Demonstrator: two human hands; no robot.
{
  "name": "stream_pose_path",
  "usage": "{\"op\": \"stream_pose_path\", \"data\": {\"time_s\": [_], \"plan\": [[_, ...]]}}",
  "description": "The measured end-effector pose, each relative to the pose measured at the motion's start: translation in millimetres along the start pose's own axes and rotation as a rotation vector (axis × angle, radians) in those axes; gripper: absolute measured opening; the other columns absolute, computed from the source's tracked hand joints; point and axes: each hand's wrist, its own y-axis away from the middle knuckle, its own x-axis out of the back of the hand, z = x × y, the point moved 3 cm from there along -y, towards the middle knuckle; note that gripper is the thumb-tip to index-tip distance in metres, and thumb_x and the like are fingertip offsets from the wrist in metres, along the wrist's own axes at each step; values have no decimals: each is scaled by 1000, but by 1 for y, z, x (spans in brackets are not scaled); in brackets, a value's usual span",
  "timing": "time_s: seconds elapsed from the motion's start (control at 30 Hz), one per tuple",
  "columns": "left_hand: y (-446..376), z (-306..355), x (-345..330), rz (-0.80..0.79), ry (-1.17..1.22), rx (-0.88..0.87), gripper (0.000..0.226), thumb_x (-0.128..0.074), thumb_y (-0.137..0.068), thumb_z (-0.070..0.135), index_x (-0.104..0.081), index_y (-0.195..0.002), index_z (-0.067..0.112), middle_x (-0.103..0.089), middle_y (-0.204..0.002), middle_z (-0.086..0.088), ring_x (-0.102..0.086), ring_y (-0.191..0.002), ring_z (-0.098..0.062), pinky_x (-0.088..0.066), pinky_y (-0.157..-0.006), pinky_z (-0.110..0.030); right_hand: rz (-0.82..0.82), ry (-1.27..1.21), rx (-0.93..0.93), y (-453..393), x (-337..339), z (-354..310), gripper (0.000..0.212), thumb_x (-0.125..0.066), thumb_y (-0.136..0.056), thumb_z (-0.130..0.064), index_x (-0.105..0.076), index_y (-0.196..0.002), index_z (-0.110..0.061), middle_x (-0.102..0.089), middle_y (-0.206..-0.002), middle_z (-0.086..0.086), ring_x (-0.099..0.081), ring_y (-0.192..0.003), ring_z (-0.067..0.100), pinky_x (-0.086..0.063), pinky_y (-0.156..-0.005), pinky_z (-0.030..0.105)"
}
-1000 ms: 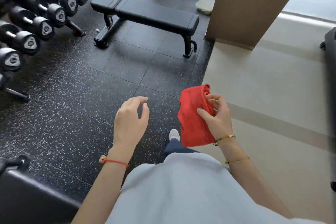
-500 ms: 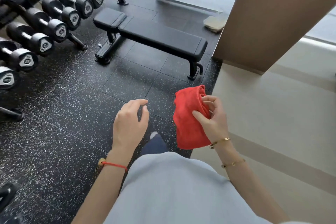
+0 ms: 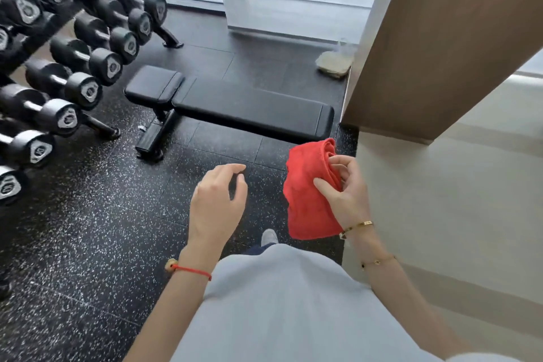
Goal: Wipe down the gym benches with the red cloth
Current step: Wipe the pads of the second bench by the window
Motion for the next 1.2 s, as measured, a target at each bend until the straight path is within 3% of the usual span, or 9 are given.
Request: {"op": "stream_pose_path", "data": {"time_s": [0.1, 0.43, 0.7, 0.9, 1.07, 1.2], "plan": [[-56, -8, -2, -31, -3, -29, 23, -54, -95, 18, -67, -114, 16, -69, -112, 4, -62, -106, -15, -50, -96, -37, 39, -22, 0, -46, -22, -9, 41, -70, -75, 5, -52, -96, -25, -63, -105, 5, -62, -99, 15, -48, -85, 22], [-188, -15, -35, -102, -19, -74, 22, -56, -94, 18, -68, -112, 16, -70, -110, 5, -63, -102, -16, -52, -90, -36, 127, -3, -120, -157, -51, -2, 37, -69, -76, 7, -52, -104, -11, -65, -108, 12, -64, -101, 20, -52, -92, 35], [-286, -10, -94, -140, -40, -100, 23, -56, -94, 18, -67, -115, 16, -69, -113, 2, -62, -106, -17, -50, -95, -37, 166, -13, -174, -263, -48, 25, 41, -70, -76, 7, -51, -99, -21, -64, -108, 9, -63, -102, 20, -50, -90, 30], [-347, -20, -155, -168, -82, -123, 23, -56, -94, 17, -66, -114, 14, -69, -110, 0, -63, -103, -20, -51, -92, -37, 167, 9, -190, -349, -47, 61, 44, -70, -76, 4, -50, -95, -30, -64, -105, -1, -63, -101, 13, -49, -92, 28], [-392, -40, -215, -205, -96, -112, 23, -55, -94, 16, -66, -113, 15, -69, -111, 0, -62, -104, -20, -48, -92, -35, 164, 54, -221, -413, -56, 106, 44, -69, -75, 4, -49, -95, -30, -64, -111, 11, -63, -106, 23, -49, -97, 38], [-423, -71, -275, -223, -98, -127, 22, -56, -92, 13, -67, -111, 11, -70, -107, -3, -63, -99, -24, -50, -88, -39, 191, 99, -235, -459, -73, 158, 40, -71, -74, 1, -50, -98, -23, -66, -106, 6, -65, -100, 18, -50, -91, 32]]}}
